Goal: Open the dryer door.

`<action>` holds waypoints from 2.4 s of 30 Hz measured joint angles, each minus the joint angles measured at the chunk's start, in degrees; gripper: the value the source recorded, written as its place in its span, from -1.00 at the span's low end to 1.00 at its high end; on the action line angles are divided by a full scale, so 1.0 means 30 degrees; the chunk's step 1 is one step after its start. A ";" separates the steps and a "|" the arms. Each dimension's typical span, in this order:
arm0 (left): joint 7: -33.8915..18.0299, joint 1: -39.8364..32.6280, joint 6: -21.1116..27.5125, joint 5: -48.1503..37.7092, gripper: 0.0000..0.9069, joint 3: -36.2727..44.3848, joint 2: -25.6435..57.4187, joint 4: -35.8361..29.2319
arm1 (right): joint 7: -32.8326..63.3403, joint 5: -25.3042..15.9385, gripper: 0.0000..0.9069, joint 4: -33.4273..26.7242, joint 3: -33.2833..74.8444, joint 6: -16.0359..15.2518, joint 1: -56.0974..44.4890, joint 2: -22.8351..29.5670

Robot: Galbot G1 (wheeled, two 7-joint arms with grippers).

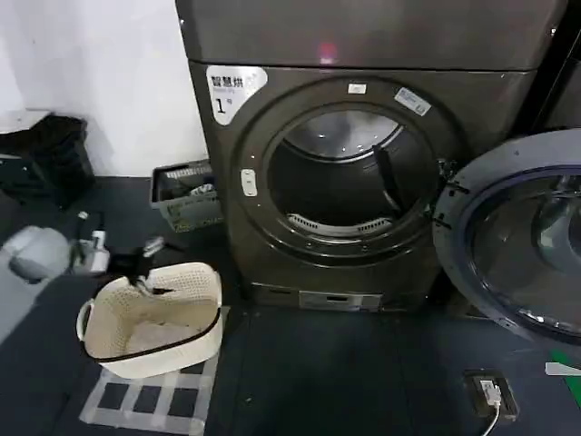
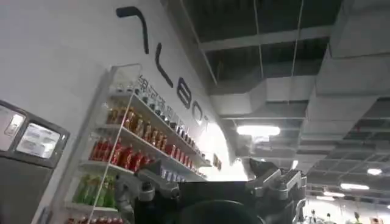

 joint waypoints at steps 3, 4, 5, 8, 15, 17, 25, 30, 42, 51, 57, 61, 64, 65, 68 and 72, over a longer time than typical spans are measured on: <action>0.0044 0.0189 -0.0324 0.0202 1.00 -0.0050 0.0335 0.0157 | -0.0029 -0.0002 1.00 0.0006 -0.0018 -0.0005 -0.0015 0.0121; -0.0014 0.0127 -0.0332 0.0255 1.00 0.0022 0.0402 0.0294 | -0.0037 -0.0002 1.00 0.0001 -0.0025 -0.0011 -0.0014 0.0158; -0.0071 0.0005 -0.0331 0.0284 1.00 0.0166 0.0475 0.0412 | -0.0096 -0.0004 1.00 0.0001 -0.0024 -0.0007 -0.0004 0.0176; 0.0006 -0.0509 -0.0486 0.0336 1.00 0.0699 0.0619 0.0661 | -0.0361 -0.0191 1.00 0.0004 -0.0019 0.0041 0.0082 0.0214; 0.0239 -0.1548 -0.0724 0.0791 1.00 0.1663 0.0624 0.1299 | -0.0352 -0.0365 1.00 0.0203 0.0116 0.0049 0.0102 0.0196; 0.0317 -0.1632 -0.0793 0.0906 1.00 0.1770 0.0644 0.1479 | -0.0219 -0.0381 1.00 0.0229 0.0151 0.0173 0.0124 0.0194; 0.0468 -0.2338 -0.0887 0.1733 1.00 0.2224 0.0607 0.2473 | -0.0031 -0.0425 1.00 0.0152 0.0287 0.0501 0.0124 0.0128; 0.0358 -0.2461 -0.0820 0.2251 1.00 0.2325 0.0656 0.2878 | -0.0083 -0.0423 1.00 0.0244 0.0269 0.0498 0.0096 0.0260; -0.0682 -0.2841 0.0065 0.3110 1.00 0.2333 0.0378 0.3690 | -0.0155 -0.0447 1.00 0.0401 0.0154 0.0484 0.0076 0.0433; -0.1128 -0.2773 0.0076 0.2868 1.00 0.2619 0.0280 0.3601 | -0.0206 -0.0451 1.00 0.0533 0.0161 0.0472 0.0051 0.0484; -0.0682 -0.2839 -0.0049 0.3058 1.00 0.2709 0.0303 0.3662 | -0.0220 -0.0452 1.00 0.0492 0.0271 0.0474 0.0007 0.0488; -0.0268 -0.2840 -0.0335 0.3279 1.00 0.2709 0.0295 0.3852 | -0.0233 -0.0520 1.00 0.0543 0.0205 0.0475 0.0054 0.0506; 0.0103 -0.2903 -0.0616 0.3420 1.00 0.2709 0.0239 0.4061 | -0.0237 -0.0539 1.00 0.0536 0.0198 0.0474 0.0066 0.0493; 0.0240 -0.2952 -0.0742 0.3452 1.00 0.2709 0.0199 0.4147 | -0.0238 -0.0544 1.00 0.0504 0.0199 0.0474 0.0068 0.0474; 0.0313 -0.3002 -0.0759 0.3500 1.00 0.2711 0.0135 0.4187 | -0.0247 -0.0612 1.00 0.0436 0.0198 0.0488 0.0070 0.0454; 0.0277 -0.3178 -0.0695 0.3567 1.00 0.2835 0.0054 0.4329 | -0.0255 -0.0624 1.00 0.0395 0.0224 0.0494 0.0068 0.0418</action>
